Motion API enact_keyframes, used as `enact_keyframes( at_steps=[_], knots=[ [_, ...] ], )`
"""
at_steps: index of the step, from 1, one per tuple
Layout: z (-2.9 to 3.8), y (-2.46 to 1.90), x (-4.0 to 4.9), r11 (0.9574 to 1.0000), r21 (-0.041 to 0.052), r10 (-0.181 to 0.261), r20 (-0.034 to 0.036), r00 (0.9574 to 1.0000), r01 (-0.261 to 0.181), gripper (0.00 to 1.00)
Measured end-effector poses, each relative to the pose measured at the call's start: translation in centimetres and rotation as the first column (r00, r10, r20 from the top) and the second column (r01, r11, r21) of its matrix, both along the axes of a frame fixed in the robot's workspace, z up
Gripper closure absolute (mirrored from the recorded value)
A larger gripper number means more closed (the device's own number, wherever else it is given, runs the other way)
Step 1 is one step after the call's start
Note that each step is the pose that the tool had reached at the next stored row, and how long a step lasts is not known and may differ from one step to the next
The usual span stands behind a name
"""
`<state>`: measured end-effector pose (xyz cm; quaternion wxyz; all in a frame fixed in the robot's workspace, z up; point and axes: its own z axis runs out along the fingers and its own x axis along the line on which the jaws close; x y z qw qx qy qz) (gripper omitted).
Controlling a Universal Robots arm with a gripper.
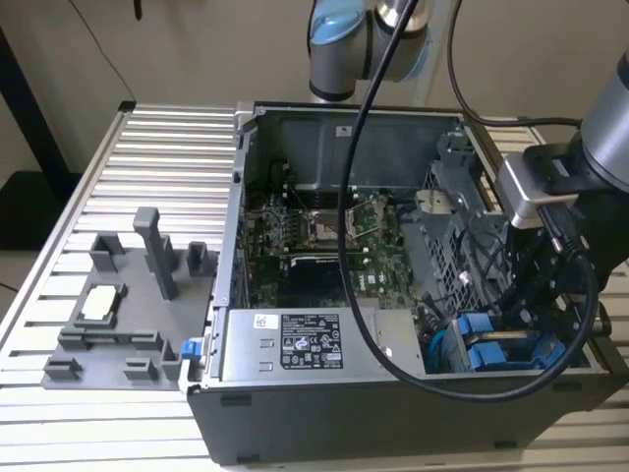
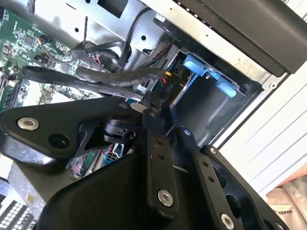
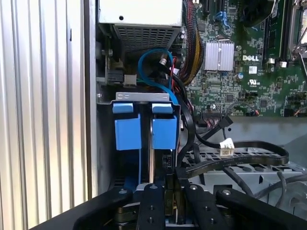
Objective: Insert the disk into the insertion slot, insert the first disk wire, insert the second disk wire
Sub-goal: 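Insert the second disk wire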
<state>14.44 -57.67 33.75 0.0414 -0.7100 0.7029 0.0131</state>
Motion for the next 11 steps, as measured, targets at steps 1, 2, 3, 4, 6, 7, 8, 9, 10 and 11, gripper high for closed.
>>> enact_keyframes(
  at_steps=[1, 2, 3, 4, 6, 7, 8, 9, 10, 11],
  knots=[
    [0.07, 0.0, 0.0, 1.0, 0.0005, -0.001, -0.0008, 1.0, 0.001, 0.76],
    [0.18, 0.0, -0.01, 1.0, 0.0011, -0.003, -0.0019, 1.0, 0.003, 0.76],
    [0.35, -0.01, 0.0, 1.0, 0.0021, -0.006, -0.0032, 1.0, 0.006, 0.76],
    [0.46, -0.01, 0.0, 1.0, 0.0024, -0.009, -0.0045, 1.0, 0.009, 0.76],
    [0.6, -0.01, 0.0, 0.9999, 0.0029, -0.013, -0.0066, 0.9999, 0.013, 0.76],
    [0.73, 0.0, 0.0, 0.9999, 0.003, -0.015, -0.0075, 0.9999, 0.015, 0.76],
    [0.93, 0.0, 0.0, 0.9998, 0.0036, -0.018, -0.0087, 0.9998, 0.018, 0.76],
    [1.14, -0.01, 0.0, 0.9998, 0.0037, -0.019, -0.01, 0.9998, 0.019, 0.76],
    [1.38, -0.01, 0.0, 0.9998, 0.004, -0.021, -0.0112, 0.9997, 0.021, 0.76],
    [1.69, -0.01, 0.0, 0.9998, 0.0037, -0.022, -0.0122, 0.9997, 0.022, 0.76]
  ],
)
